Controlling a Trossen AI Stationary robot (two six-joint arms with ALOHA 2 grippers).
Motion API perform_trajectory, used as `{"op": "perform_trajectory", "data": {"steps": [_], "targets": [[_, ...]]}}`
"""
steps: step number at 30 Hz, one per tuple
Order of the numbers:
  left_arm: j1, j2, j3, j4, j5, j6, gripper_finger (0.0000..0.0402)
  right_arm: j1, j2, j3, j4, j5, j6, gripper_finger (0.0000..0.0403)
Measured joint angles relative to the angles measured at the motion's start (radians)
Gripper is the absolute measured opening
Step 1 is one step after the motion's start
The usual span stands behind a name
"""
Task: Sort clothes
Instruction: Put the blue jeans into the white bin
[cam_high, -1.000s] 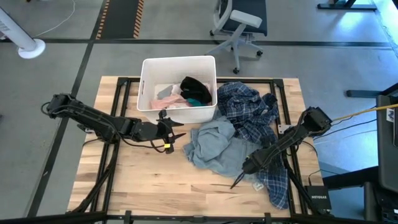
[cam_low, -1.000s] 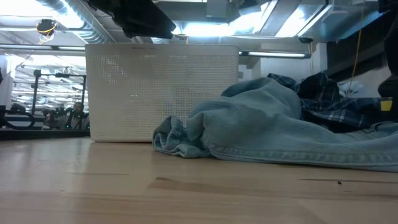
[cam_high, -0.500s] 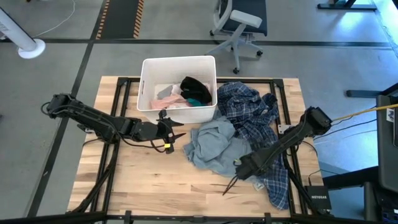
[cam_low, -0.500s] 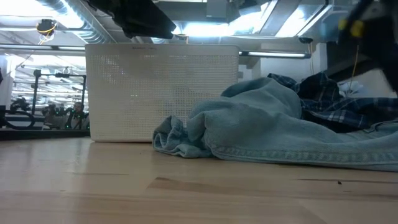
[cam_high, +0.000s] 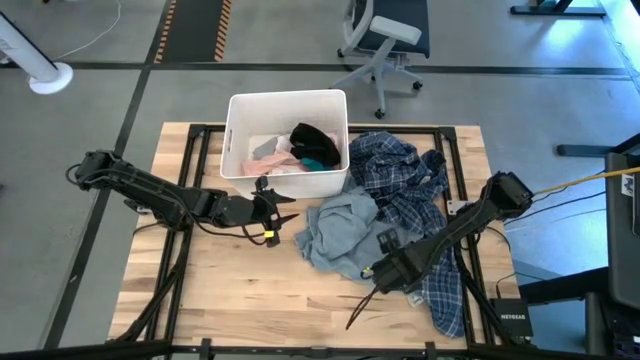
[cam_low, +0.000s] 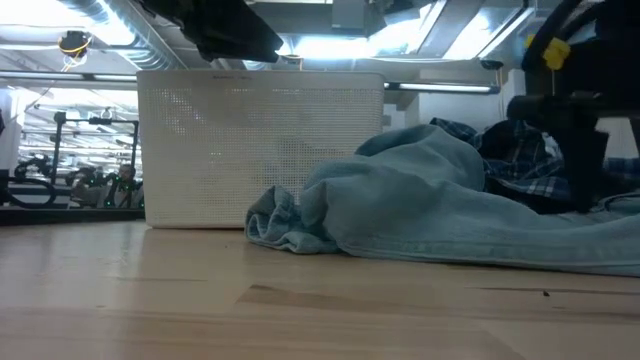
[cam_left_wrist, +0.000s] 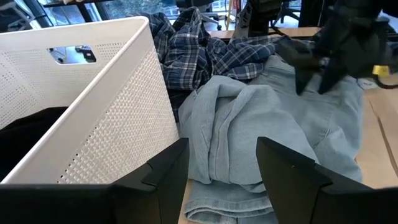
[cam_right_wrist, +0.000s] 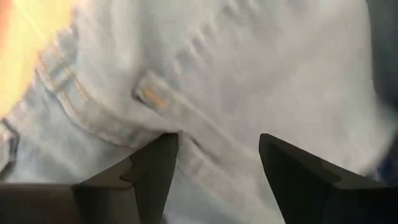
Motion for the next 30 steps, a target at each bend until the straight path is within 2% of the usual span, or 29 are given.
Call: {"op": "perform_trajectory", "data": {"steps": [3, 6, 11, 14, 17, 19, 23, 28, 30], "targets": [[0.000, 0.000, 0.000, 0.000, 0.000, 0.000, 0.0182, 0.000, 0.000, -0.035, 0.163, 0.028, -0.050, 0.0248], [0.000, 0.000, 0.000, 0.000, 0.000, 0.000, 0.0182, 0.001, 0.000, -0.065, 0.363, 0.113, -0.125, 0.0248], [0.000, 0.000, 0.000, 0.002, 0.000, 0.000, 0.0182, -0.007, 0.012, -0.111, 0.721, 0.238, -0.369, 0.0248], [0.000, 0.000, 0.000, 0.002, 0.000, 0.000, 0.0182, -0.023, 0.036, -0.112, 0.855, 0.308, -0.503, 0.0248], [0.000, 0.000, 0.000, 0.003, 0.000, 0.000, 0.0182, -0.044, 0.043, -0.112, 0.934, 0.325, -0.565, 0.0248], [0.000, 0.000, 0.000, 0.003, 0.000, 0.000, 0.0182, -0.055, 0.036, -0.096, 0.914, 0.324, -0.567, 0.0248], [-0.001, 0.000, 0.000, 0.000, 0.000, 0.000, 0.0182, -0.043, -0.030, -0.017, 0.717, 0.284, -0.561, 0.0248], [-0.001, 0.000, 0.000, -0.004, 0.002, -0.003, 0.0182, 0.021, -0.104, 0.097, 0.401, 0.227, -0.405, 0.0248], [-0.001, 0.000, 0.000, -0.006, 0.038, -0.016, 0.0182, 0.059, -0.114, 0.117, 0.319, 0.219, -0.324, 0.0248]]}}
